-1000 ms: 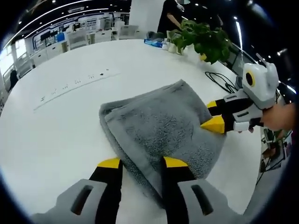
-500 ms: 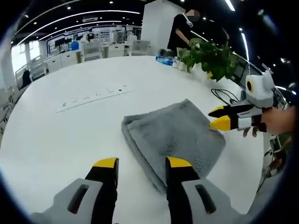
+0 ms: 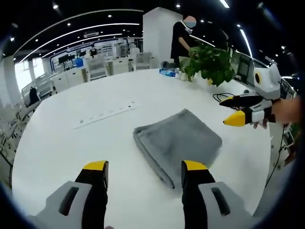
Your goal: Fold the towel on the table until its edges align and the towel forms a compact rectangular stack.
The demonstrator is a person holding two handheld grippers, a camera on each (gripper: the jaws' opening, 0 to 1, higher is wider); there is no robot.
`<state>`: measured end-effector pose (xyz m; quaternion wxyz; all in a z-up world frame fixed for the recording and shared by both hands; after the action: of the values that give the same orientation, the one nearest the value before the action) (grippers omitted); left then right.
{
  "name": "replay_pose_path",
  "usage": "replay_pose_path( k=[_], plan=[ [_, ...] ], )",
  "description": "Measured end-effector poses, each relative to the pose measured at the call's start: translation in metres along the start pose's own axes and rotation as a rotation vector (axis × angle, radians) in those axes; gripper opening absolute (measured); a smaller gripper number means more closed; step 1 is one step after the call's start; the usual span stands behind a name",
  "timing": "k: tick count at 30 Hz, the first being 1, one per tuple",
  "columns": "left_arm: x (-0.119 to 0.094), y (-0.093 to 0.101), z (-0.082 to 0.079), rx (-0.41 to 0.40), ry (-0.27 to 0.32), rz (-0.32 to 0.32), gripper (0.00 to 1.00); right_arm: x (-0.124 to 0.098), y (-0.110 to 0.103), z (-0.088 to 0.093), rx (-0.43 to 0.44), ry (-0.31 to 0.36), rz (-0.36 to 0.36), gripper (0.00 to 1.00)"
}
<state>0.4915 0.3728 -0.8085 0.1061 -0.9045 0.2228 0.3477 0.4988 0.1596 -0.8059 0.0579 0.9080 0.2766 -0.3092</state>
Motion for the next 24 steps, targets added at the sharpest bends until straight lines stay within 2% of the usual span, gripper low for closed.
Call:
replay_pose_path(
  k=[6,10,19,24],
  plan=[
    [-0.014,0.007,-0.005,0.082,0.012,-0.005,0.79,-0.011,-0.006,0.000,-0.030,0.004,0.005,0.72],
    [-0.021,0.014,-0.004,0.118,0.009,0.015,0.81,-0.020,-0.011,0.003,-0.048,-0.005,0.009,0.75],
    [-0.037,0.025,-0.002,0.142,0.025,0.042,0.88,-0.039,-0.020,0.009,-0.068,0.000,0.032,0.81],
    [-0.045,0.039,0.003,0.137,0.036,0.070,0.94,-0.052,-0.029,0.014,-0.068,0.010,0.043,0.87]
  ],
)
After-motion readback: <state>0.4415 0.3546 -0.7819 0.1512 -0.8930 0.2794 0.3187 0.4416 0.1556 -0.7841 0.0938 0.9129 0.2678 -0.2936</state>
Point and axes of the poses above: the point that each gripper's makers call its tool centre point, and the gripper's own axes: x roughly forward along the fingers, y roughly to its right, z roughly out of its underside, the point moved 1 cm from there along -x, roughly backward along the fingers, and after that the axes turned 6 degrees about -y, right-handed, at the moved point
